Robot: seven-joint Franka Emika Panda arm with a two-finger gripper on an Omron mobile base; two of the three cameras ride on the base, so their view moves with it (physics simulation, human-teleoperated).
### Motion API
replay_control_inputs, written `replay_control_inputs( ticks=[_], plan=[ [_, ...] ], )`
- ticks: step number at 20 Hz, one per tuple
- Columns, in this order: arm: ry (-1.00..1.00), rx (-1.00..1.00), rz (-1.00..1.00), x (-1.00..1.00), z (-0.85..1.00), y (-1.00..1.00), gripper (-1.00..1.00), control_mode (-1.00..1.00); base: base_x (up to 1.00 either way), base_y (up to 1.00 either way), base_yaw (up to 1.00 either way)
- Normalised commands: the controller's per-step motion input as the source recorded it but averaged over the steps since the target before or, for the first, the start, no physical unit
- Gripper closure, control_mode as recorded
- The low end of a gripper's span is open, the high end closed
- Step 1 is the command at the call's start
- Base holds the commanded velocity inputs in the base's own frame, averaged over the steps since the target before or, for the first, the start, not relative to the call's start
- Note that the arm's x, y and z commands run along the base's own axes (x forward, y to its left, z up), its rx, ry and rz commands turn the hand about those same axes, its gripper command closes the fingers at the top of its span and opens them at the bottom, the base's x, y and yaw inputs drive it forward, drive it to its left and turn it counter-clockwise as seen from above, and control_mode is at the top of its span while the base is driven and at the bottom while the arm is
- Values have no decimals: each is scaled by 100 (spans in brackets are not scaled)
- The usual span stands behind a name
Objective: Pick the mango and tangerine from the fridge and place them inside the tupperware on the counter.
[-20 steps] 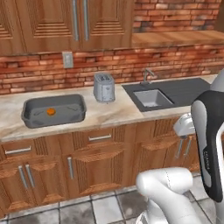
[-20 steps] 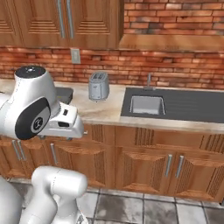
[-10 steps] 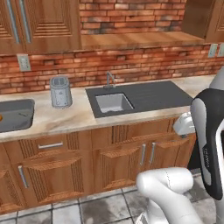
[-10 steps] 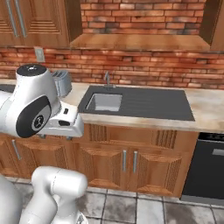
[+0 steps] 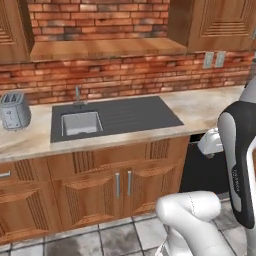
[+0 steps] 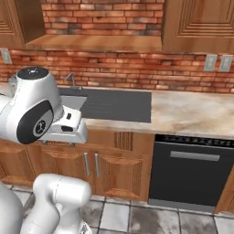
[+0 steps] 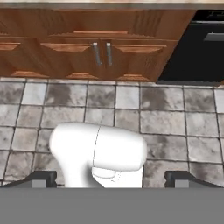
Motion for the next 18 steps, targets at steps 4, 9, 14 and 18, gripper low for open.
replay_control_inputs(
  ticks=[4, 9, 14, 18],
  plan=[
    [0, 0, 0, 0, 0, 0, -100, 100, 25, -100, 5],
    [0, 0, 0, 0, 0, 0, -100, 100, 28, -100, 11],
    [0, 0, 0, 0, 0, 0, -100, 100, 34, -100, 17],
    [0, 0, 0, 0, 0, 0, -100, 100, 25, -100, 18]
  ],
)
